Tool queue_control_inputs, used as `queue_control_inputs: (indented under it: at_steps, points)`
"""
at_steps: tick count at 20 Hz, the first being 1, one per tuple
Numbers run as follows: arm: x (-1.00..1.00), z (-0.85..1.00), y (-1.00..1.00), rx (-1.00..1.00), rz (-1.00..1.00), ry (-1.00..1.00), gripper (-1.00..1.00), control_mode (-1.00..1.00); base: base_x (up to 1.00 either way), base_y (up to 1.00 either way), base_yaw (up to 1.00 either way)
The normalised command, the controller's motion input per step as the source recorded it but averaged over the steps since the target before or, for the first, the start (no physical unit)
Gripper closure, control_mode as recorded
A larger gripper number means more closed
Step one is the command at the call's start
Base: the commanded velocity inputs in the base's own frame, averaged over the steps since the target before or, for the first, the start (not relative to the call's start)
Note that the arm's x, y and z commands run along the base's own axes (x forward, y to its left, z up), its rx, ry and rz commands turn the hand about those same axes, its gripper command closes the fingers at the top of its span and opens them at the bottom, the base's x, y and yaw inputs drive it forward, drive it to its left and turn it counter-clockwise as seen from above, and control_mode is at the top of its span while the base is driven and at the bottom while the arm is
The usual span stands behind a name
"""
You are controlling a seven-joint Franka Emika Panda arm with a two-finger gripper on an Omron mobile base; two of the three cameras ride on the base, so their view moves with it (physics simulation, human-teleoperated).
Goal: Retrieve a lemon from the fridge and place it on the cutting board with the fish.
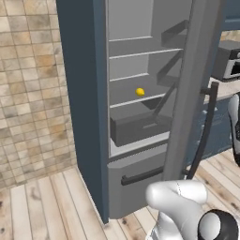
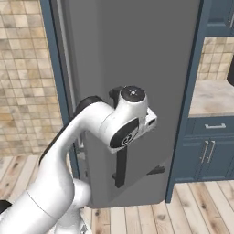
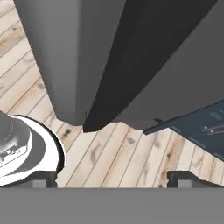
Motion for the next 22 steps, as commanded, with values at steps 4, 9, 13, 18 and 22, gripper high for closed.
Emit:
queue_control_inputs:
  at_steps: [4,9,13,18,22]
  points:
    - [-1.0,0.3,1.0,-0.61,0.0,0.0,-1.0,-1.0,0.0,0.0,0.0]
    - [-1.0,0.29,1.0,-0.67,0.0,0.0,-1.0,-1.0,0.0,0.0,0.0]
    - [-0.76,0.5,1.0,-0.69,0.0,0.1,-1.0,-1.0,0.0,0.0,0.0]
    - [-0.08,0.18,1.0,-0.65,0.02,0.3,-1.0,-1.0,0.0,0.0,0.0]
    - [0.65,-0.02,1.0,-0.5,0.01,0.53,-1.0,-1.0,0.0,0.0,0.0]
